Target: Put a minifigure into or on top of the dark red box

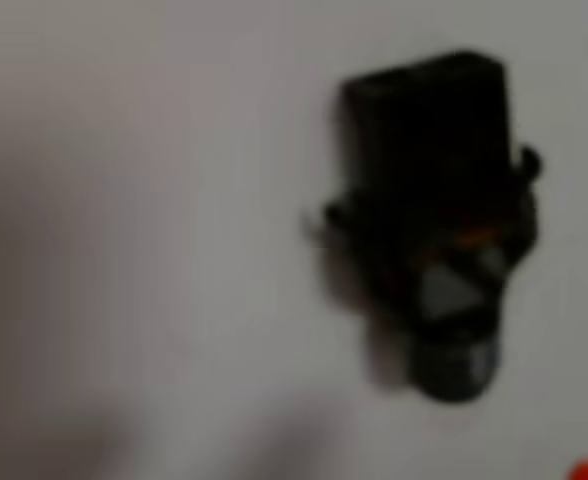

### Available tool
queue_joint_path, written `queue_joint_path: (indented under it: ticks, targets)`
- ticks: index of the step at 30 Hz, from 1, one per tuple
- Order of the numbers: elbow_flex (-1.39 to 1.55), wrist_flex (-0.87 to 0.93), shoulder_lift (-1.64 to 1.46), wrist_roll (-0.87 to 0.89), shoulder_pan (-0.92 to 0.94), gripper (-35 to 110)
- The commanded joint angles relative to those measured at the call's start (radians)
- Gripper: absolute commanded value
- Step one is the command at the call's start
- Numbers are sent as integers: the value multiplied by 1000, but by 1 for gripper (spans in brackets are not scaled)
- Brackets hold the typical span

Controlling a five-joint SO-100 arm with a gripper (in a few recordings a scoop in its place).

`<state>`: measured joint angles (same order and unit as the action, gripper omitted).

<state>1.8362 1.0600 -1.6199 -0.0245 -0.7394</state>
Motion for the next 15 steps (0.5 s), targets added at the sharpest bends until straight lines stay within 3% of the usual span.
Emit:
queue_joint_path:
  ticks: [1, 15]
  targets:
    - [-64, 14, 20, -12, -14, 15]
    - [-522, 250, 399, -43, -51, 15]
